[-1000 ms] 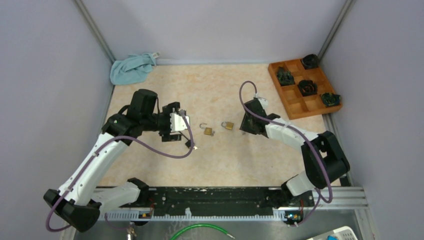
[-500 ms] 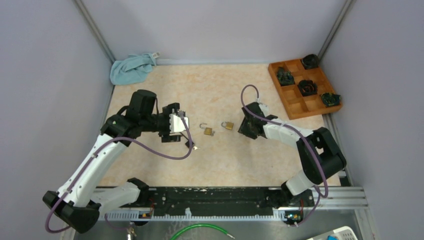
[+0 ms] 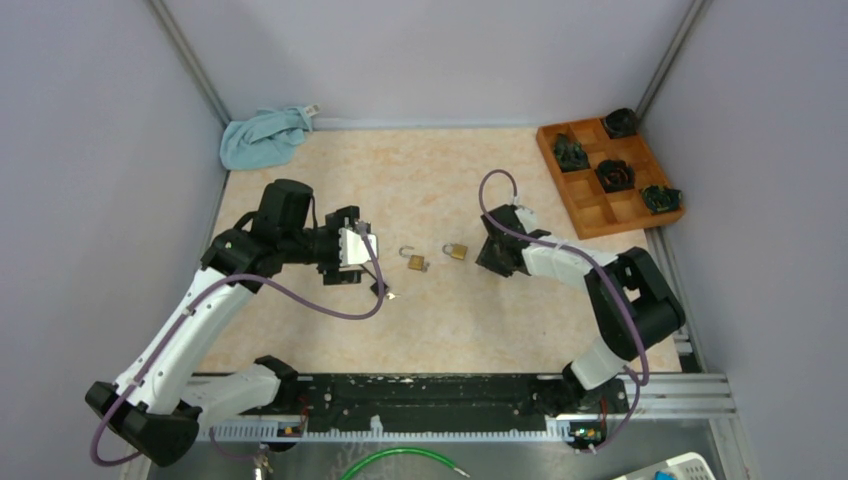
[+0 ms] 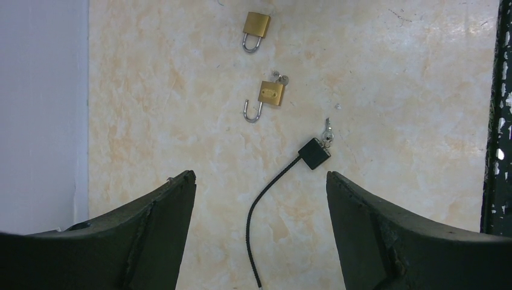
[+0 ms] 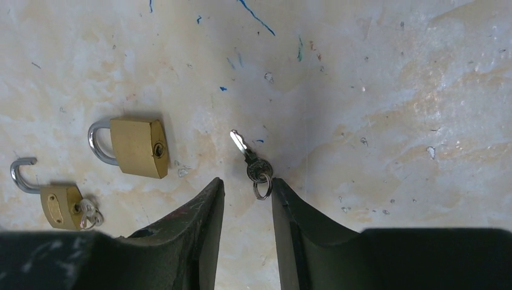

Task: Unlock with the key
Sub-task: Pick up the key from the center of the board.

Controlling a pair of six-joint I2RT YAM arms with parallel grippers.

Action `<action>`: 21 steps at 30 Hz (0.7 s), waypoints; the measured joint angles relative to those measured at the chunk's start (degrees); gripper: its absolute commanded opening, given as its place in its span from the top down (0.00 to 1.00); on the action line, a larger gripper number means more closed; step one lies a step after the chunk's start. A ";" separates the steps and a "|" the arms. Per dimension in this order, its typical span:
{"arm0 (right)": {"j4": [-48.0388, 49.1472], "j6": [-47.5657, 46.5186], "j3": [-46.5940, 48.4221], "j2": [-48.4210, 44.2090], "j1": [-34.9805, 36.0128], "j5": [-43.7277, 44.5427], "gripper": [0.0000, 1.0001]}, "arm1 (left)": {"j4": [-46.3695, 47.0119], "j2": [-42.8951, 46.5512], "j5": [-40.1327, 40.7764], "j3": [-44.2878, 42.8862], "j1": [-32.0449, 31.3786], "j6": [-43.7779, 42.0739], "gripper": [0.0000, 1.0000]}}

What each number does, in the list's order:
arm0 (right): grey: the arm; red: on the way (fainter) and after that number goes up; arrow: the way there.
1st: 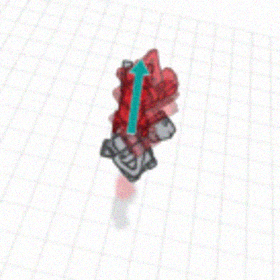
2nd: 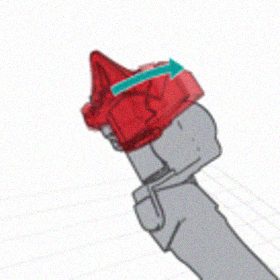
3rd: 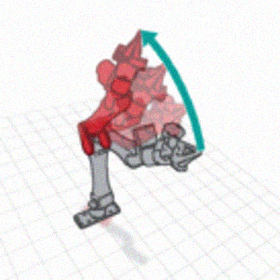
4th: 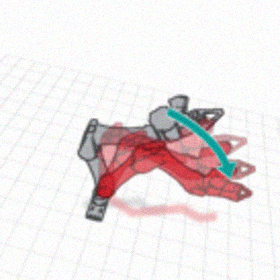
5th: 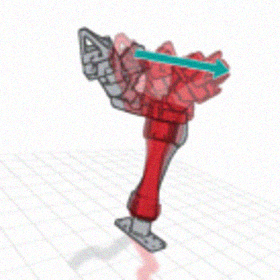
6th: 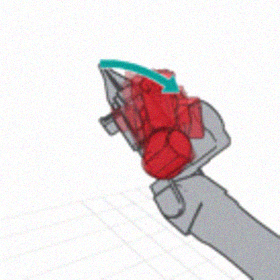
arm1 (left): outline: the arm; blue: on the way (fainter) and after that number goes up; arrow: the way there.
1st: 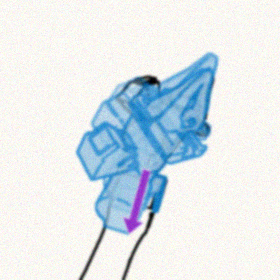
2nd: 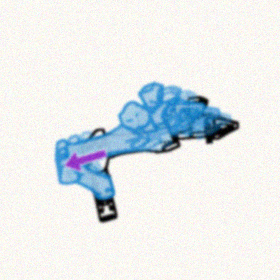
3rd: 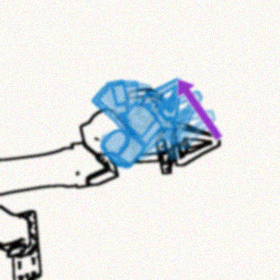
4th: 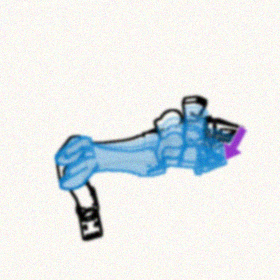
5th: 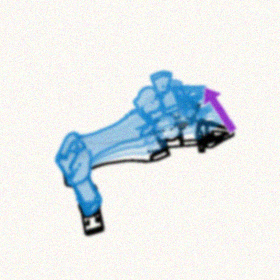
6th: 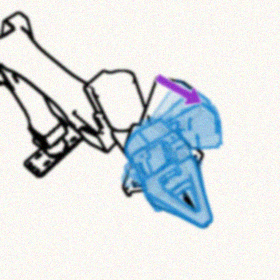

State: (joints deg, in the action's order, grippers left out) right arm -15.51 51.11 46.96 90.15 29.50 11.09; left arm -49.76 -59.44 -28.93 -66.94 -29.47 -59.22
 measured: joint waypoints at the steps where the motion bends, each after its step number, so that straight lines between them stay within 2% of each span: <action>1: 0.15 -0.04 0.02 0.11 0.00 0.22 0.68 | -0.02 0.00 -0.04 0.00 0.00 0.00 0.16; 13: 0.70 -0.13 -0.04 0.50 -0.02 1.97 0.81 | -0.37 0.00 -0.09 -0.55 0.00 0.02 0.17; 15: 0.66 -0.35 -0.04 0.50 -0.02 2.05 0.87 | -0.39 0.00 -0.07 -0.57 0.00 0.02 0.17; 17: 0.52 -0.79 -0.04 0.50 0.00 2.29 0.99 | -0.42 0.00 -0.07 -0.57 0.00 0.02 0.17; 21: 0.44 -1.97 -0.07 0.50 -0.02 2.73 1.00 | -0.66 0.00 -0.52 -0.66 0.00 0.00 0.16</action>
State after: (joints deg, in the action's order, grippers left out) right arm -15.07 49.15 46.89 90.65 29.47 13.82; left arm -50.41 -59.44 -29.45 -67.59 -29.47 -59.22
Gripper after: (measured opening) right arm 0.012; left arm 0.832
